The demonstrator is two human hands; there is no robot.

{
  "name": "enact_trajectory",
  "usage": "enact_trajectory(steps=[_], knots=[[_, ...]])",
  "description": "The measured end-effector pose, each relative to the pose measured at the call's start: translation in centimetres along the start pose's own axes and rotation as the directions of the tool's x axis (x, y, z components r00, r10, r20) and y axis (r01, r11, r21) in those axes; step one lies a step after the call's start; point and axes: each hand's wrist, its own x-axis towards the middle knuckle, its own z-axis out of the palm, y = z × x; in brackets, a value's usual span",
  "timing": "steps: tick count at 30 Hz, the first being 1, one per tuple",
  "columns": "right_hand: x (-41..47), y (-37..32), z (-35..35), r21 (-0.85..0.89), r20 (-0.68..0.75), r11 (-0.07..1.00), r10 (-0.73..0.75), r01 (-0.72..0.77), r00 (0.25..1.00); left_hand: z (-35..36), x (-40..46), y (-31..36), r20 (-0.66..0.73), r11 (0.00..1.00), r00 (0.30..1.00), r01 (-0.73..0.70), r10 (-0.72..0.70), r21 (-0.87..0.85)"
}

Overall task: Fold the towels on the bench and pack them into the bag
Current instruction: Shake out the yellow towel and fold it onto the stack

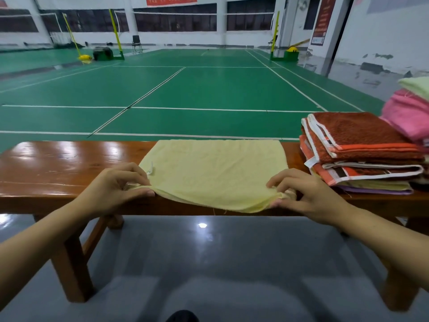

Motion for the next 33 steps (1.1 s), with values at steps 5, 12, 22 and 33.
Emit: enact_trajectory(steps=[5,12,22,33], knots=[[0.2,-0.7,-0.6,0.184,-0.171,0.95,0.282,-0.251,0.944,-0.1,0.1,0.6,-0.013,0.997,0.997,0.069,-0.07,-0.04],[0.9,-1.3,-0.6,0.133,-0.338,0.969,0.244,-0.21,0.909,0.6,0.9,2.0,-0.094,0.993,0.99,0.111,-0.108,0.028],[3.2,-1.3,-1.7,0.258,-0.352,0.902,0.422,-0.346,0.836,0.4,3.7,4.4,-0.172,0.987,0.972,0.147,-0.157,-0.069],[8.2,0.6,-2.2,-0.112,-0.394,0.813,0.492,-0.571,0.777,1.3,10.0,3.1,-0.281,0.948,0.906,0.304,-0.318,-0.092]])
